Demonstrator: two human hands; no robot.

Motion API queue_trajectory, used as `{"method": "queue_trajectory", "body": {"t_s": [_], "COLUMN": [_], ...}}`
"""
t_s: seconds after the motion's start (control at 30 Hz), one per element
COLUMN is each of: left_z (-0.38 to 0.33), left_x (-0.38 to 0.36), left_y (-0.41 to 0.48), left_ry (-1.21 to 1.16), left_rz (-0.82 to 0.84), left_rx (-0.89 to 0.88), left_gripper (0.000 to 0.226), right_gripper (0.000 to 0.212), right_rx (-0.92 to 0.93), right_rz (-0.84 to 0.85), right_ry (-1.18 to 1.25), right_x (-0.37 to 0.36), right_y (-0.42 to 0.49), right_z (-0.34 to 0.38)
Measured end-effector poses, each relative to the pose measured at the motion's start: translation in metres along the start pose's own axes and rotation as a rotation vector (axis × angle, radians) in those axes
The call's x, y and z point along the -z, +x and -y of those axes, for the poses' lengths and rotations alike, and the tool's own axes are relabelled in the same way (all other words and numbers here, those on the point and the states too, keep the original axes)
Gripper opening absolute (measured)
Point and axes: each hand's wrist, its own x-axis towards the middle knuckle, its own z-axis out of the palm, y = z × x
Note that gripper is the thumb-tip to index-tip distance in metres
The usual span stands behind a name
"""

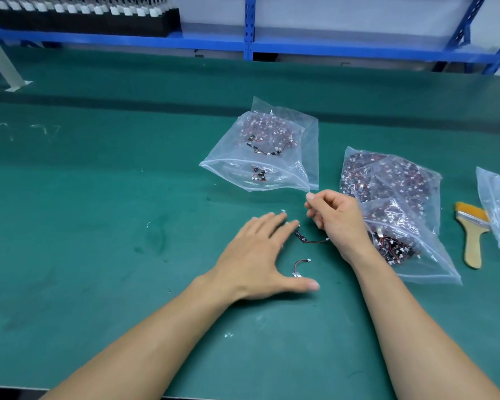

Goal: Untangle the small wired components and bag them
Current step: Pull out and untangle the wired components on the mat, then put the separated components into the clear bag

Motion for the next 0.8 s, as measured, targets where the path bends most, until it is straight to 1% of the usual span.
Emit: {"method": "queue_trajectory", "body": {"t_s": [0.07,0.13,0.2,0.27,0.3,0.33,0.37,0.4,0.5,0.57,0.67,0.73,0.8], "left_z": [-0.013,-0.015,-0.009,-0.001,0.003,0.006,0.009,0.012,0.027,0.038,0.04,0.032,0.025], "left_x": [-0.009,-0.011,-0.007,-0.002,-0.001,0.001,0.003,0.005,0.015,0.021,0.023,0.019,0.017], "left_y": [0.01,0.018,0.02,0.018,0.017,0.015,0.014,0.012,0.009,0.006,0.006,0.01,0.016], "left_ry": [0.045,0.034,-0.052,-0.123,-0.156,-0.199,-0.246,-0.287,-0.327,-0.251,-0.062,0.058,0.146], "left_rz": [-0.016,-0.067,-0.132,-0.192,-0.219,-0.244,-0.265,-0.284,-0.316,-0.29,-0.167,-0.112,-0.093], "left_rx": [-0.063,-0.1,-0.107,-0.116,-0.123,-0.129,-0.134,-0.143,-0.146,-0.094,-0.012,-0.05,-0.081], "left_gripper": [0.104,0.081,0.051,0.026,0.019,0.016,0.019,0.027,0.057,0.073,0.088,0.089,0.086], "right_gripper": [0.027,0.027,0.027,0.028,0.028,0.028,0.028,0.028,0.028,0.028,0.028,0.028,0.029], "right_rx": [0.009,0.012,0.012,0.008,0.008,0.008,0.01,0.013,0.04,0.054,0.089,0.127,0.15], "right_rz": [0.005,0.005,0.005,0.014,0.018,0.021,0.023,0.025,0.03,0.036,0.041,0.041,0.05], "right_ry": [0.005,0.001,-0.003,0.002,0.001,-0.001,-0.006,-0.013,-0.085,-0.155,-0.246,-0.312,-0.354], "right_x": [0.0,0.001,0.002,0.003,0.003,0.003,0.003,0.003,0.004,0.003,0.001,0.0,-0.002], "right_y": [0.0,0.0,0.001,0.001,0.001,0.001,0.001,0.0,-0.001,-0.002,-0.005,-0.007,-0.008], "right_z": [0.001,0.0,-0.001,-0.002,-0.003,-0.003,-0.004,-0.004,-0.007,-0.009,-0.011,-0.011,-0.008]}}
